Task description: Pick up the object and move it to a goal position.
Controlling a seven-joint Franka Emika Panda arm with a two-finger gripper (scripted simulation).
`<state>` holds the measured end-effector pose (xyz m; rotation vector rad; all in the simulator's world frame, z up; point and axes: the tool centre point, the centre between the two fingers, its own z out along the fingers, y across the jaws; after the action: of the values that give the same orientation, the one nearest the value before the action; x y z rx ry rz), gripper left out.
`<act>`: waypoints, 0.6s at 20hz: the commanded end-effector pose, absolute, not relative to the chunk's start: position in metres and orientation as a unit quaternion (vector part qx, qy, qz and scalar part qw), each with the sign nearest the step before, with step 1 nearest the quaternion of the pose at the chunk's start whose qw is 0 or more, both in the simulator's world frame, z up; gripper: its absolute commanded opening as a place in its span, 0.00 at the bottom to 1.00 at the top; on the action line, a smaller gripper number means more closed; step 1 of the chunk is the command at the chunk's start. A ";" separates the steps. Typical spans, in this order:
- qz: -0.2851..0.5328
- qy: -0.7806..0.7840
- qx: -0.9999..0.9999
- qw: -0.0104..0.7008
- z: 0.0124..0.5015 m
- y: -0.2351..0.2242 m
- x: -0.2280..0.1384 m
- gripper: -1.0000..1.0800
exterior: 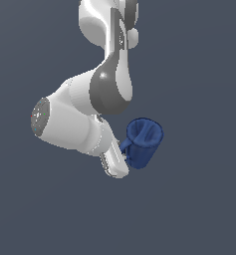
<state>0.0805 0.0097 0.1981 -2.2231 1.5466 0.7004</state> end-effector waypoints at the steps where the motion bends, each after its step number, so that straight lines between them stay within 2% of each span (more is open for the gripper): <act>1: 0.246 0.545 -0.783 0.171 0.195 0.012 0.080 0.62; 2: 0.246 0.545 -0.783 0.171 0.195 0.012 0.079 0.62; 3: 0.246 0.545 -0.783 0.171 0.195 0.012 0.079 0.00; 12: 0.246 0.545 -0.783 0.171 0.195 0.012 0.079 0.00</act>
<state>0.0796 0.0116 0.1956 -2.2228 1.5469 0.6986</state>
